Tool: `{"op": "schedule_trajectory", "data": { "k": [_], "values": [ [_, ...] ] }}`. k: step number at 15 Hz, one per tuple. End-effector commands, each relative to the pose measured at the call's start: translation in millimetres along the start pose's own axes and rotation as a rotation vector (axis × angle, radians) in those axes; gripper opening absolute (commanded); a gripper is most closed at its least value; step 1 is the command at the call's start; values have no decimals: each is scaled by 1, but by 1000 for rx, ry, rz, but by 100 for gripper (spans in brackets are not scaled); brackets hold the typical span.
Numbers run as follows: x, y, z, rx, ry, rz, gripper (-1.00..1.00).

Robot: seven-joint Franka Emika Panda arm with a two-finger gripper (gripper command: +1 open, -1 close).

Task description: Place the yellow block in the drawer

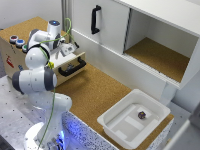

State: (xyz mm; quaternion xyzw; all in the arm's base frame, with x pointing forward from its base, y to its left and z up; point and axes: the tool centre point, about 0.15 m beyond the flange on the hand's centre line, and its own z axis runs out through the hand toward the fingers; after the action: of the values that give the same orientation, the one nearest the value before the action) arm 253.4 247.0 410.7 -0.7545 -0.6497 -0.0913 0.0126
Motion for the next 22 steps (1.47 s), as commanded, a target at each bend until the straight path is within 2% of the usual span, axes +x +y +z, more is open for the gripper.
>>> {"op": "schedule_trajectory", "data": {
  "k": [1, 2, 4, 5, 6, 7, 13, 18, 22],
  "values": [
    [-48, 52, -60, -4, 18, 224, 100],
    [-60, 63, -60, -18, -3, 285, 100],
    [-82, 86, -51, 9, -38, 402, 100],
    [-100, 103, -42, 42, -54, 489, 100],
    [-117, 119, -35, 46, -70, 575, 100],
    [-136, 135, -31, 82, -64, 665, 100],
    [-278, 194, -38, 95, 8, 1151, 100],
    [-406, 214, -42, 32, -9, 1456, 100],
    [-518, 227, -30, 0, -42, 1675, 100]
  ]
}}
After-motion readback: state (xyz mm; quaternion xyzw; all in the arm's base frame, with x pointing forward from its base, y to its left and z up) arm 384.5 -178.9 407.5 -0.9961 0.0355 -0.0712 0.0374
